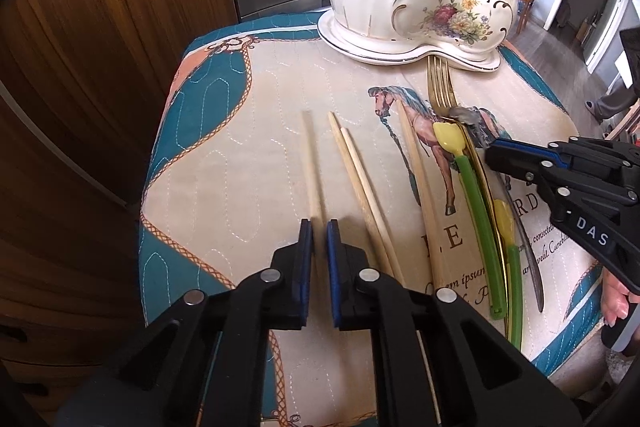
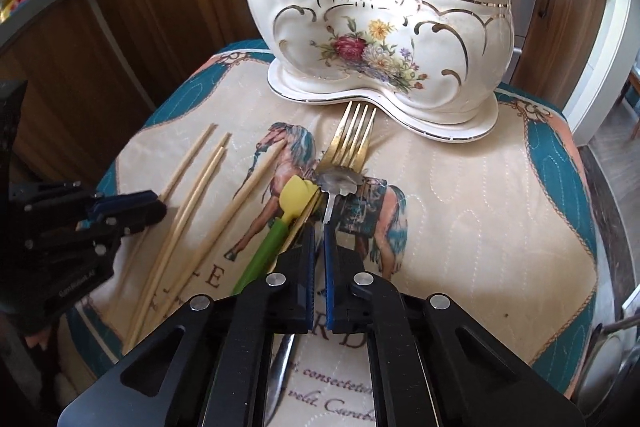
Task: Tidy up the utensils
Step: 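Grasp another chopstick with the left gripper while the right gripper grasps a silver spoon, then lift and carry the chopstick with the left gripper while the right carries the spoon over the pot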
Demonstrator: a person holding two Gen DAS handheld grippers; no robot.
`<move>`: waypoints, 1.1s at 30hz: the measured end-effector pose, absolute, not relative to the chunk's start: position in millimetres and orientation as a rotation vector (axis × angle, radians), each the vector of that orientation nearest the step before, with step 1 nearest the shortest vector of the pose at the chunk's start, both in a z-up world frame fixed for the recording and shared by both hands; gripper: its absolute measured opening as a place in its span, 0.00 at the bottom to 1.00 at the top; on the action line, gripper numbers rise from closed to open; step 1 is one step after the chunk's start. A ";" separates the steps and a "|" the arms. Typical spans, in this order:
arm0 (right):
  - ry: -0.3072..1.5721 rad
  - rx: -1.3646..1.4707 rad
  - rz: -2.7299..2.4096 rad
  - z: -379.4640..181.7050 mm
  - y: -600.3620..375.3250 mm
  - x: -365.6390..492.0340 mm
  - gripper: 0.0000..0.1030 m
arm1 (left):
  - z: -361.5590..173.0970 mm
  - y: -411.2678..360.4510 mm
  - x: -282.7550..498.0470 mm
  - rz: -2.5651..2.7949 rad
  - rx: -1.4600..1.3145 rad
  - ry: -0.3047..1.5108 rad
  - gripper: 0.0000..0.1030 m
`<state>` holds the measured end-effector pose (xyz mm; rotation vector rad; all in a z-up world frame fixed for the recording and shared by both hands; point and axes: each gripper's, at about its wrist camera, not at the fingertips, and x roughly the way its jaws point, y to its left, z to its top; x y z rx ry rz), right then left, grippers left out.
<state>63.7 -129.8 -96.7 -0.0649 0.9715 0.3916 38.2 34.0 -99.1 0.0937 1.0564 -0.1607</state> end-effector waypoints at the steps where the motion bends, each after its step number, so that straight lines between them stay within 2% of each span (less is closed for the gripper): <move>1: 0.976 -0.053 0.386 -96.9 -133.7 63.8 0.04 | -99.1 35.2 38.5 -0.166 0.088 1.058 0.06; 8: 0.981 -0.046 0.359 -95.8 -136.8 66.2 0.05 | -99.9 30.9 37.6 -0.149 0.104 1.048 0.06; 11: 0.988 -0.053 0.337 -99.2 -132.7 70.8 0.16 | -99.9 31.8 37.8 -0.152 0.095 1.050 0.06; 14: 0.991 -0.025 0.341 -104.0 -131.4 73.4 0.20 | -99.8 32.3 37.8 -0.151 0.091 1.051 0.06; 16: 0.972 -0.036 0.335 -104.7 -131.4 71.9 0.17 | -99.8 32.2 38.0 -0.154 0.094 1.051 0.06; 17: 0.960 -0.042 0.321 -105.4 -132.4 71.0 0.10 | -99.8 31.9 38.0 -0.156 0.096 1.049 0.06; 21: 0.943 0.020 0.332 -100.8 -141.9 67.9 0.03 | -100.4 32.3 37.2 -0.158 0.095 1.030 0.06; 28: 0.817 0.046 0.358 -65.9 -161.3 45.4 0.02 | -94.9 37.3 37.2 -0.176 0.077 0.993 0.06; 33: 0.706 0.103 0.373 -40.0 -177.8 34.9 0.02 | -72.4 48.6 36.0 -0.159 0.039 0.908 0.06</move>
